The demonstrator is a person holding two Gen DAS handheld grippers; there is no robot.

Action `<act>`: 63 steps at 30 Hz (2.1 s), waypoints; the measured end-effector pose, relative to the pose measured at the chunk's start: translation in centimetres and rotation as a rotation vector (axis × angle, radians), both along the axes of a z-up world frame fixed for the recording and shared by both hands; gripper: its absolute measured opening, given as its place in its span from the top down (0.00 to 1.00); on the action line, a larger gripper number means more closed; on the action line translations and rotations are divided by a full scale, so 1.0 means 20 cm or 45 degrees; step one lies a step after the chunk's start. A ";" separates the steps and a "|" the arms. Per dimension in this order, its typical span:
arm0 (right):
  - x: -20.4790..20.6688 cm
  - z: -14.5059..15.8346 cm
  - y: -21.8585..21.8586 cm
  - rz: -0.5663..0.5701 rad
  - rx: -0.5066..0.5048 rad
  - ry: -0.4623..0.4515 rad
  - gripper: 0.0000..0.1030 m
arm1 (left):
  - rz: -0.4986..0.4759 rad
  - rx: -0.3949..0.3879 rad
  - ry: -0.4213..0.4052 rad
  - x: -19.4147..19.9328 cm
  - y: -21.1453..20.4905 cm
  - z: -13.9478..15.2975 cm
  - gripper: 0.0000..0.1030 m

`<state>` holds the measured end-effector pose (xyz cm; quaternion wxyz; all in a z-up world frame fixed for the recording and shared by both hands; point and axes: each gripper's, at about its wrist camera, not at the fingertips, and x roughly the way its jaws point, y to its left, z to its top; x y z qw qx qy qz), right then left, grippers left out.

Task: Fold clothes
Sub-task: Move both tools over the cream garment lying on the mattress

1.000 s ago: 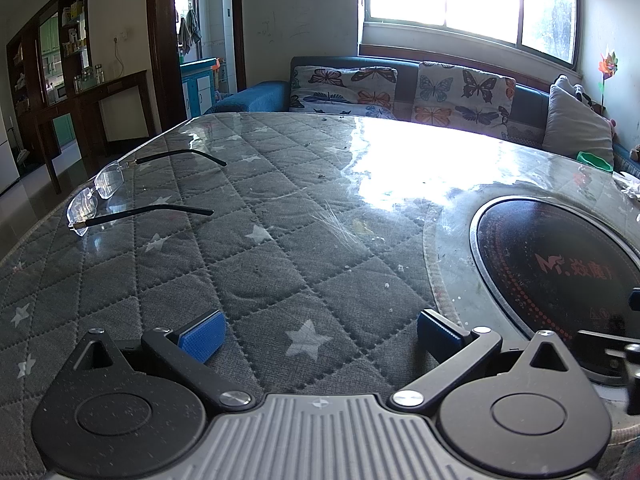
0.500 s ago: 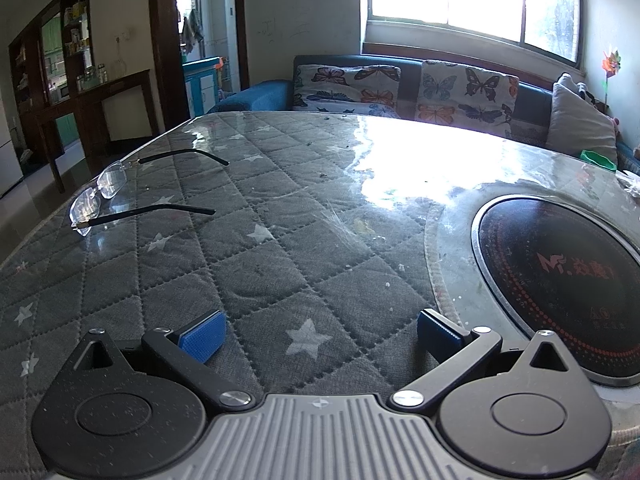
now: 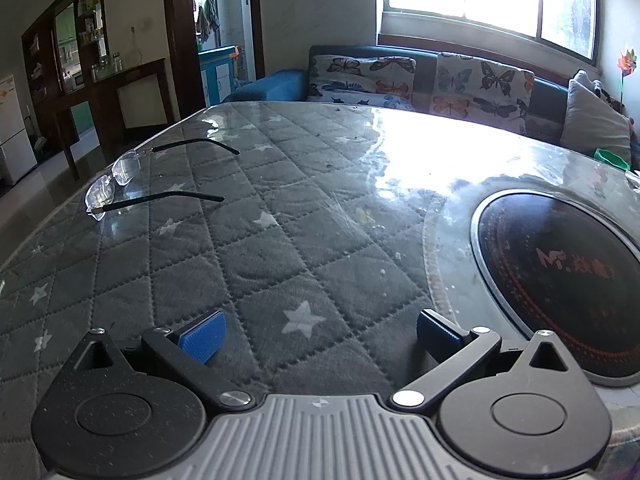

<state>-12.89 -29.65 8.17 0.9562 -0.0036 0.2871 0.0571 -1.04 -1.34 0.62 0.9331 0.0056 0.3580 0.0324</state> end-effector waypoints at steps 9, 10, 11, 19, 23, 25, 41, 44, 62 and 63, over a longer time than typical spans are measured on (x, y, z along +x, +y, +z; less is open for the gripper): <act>-0.12 0.02 -0.06 -0.014 -0.038 -0.010 0.00 | -0.080 -0.010 0.054 -0.07 -0.10 0.03 0.00; -0.13 0.01 -0.07 -0.020 -0.039 -0.010 0.00 | -0.089 -0.005 0.058 -0.08 -0.12 0.03 0.00; -0.15 0.01 -0.08 -0.026 -0.040 -0.010 0.00 | -0.105 -0.006 0.058 -0.09 -0.13 0.04 0.00; -0.24 0.02 -0.17 -0.093 -0.031 -0.024 0.00 | -0.183 -0.014 0.073 -0.15 -0.25 0.08 0.00; -0.28 0.01 -0.22 -0.128 -0.024 -0.016 0.00 | -0.233 -0.015 0.082 -0.18 -0.30 0.09 0.00; -0.30 0.01 -0.23 -0.138 -0.032 -0.003 0.00 | -0.263 -0.016 0.088 -0.19 -0.33 0.10 0.00; -0.43 0.00 -0.36 -0.234 -0.058 0.027 0.00 | -0.493 -0.034 0.071 -0.28 -0.58 0.19 0.00; -0.44 0.00 -0.38 -0.249 -0.070 0.025 0.00 | -0.531 -0.035 0.080 -0.28 -0.63 0.19 0.00; -0.52 0.01 -0.57 -0.388 -0.035 0.040 0.10 | -0.794 -0.074 0.091 -0.29 -1.02 0.34 0.00; -0.52 0.01 -0.57 -0.391 -0.034 0.042 0.11 | -0.813 -0.079 0.091 -0.30 -1.04 0.35 0.00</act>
